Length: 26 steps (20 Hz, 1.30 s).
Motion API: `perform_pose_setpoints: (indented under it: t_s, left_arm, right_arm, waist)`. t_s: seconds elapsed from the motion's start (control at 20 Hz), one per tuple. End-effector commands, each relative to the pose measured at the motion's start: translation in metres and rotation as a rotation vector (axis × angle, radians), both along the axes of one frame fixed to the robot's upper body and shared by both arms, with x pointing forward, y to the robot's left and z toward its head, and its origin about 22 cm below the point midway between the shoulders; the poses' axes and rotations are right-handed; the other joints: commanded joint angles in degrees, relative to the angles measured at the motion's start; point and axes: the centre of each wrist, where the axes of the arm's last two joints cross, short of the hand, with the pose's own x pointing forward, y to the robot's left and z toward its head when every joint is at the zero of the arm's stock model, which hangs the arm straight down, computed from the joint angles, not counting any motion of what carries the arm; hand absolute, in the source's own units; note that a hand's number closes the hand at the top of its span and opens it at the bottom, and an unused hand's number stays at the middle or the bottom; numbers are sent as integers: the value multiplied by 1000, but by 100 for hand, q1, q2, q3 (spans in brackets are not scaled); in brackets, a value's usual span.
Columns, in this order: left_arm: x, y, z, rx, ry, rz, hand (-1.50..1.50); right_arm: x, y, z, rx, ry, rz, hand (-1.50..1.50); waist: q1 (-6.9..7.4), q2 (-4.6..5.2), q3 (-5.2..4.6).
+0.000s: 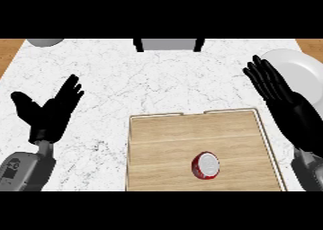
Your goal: Pick the can from the tray and place it in the plate
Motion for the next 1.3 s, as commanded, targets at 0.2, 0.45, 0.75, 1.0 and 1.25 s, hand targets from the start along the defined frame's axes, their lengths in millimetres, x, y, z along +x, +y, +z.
perform_pose_setpoints:
  t_s: [0.2,0.45,0.75,1.0,1.25]
  left_arm:
    - [11,-11,56,191,-337,-191,0]
    - [3,-26,56,249,-389,-334,0]
    - [-6,-17,36,258,-388,-338,0]
    - [-18,-6,47,271,-398,-327,0]
    - [-23,-19,39,258,-406,-323,0]
  right_arm:
    - [-48,-24,-139,218,934,-191,-150]
    - [-26,-66,-108,-490,1100,-290,-150]
    - [22,-4,-49,-811,1020,-304,-150]
    - [46,51,-13,-924,1093,-298,-150]
    - [70,59,16,-881,1323,-179,-150]
  waist:
    - [76,215,16]
    - [380,43,-60]
    - [267,15,-47]
    - [188,-10,-30]
    - [135,-4,-29]
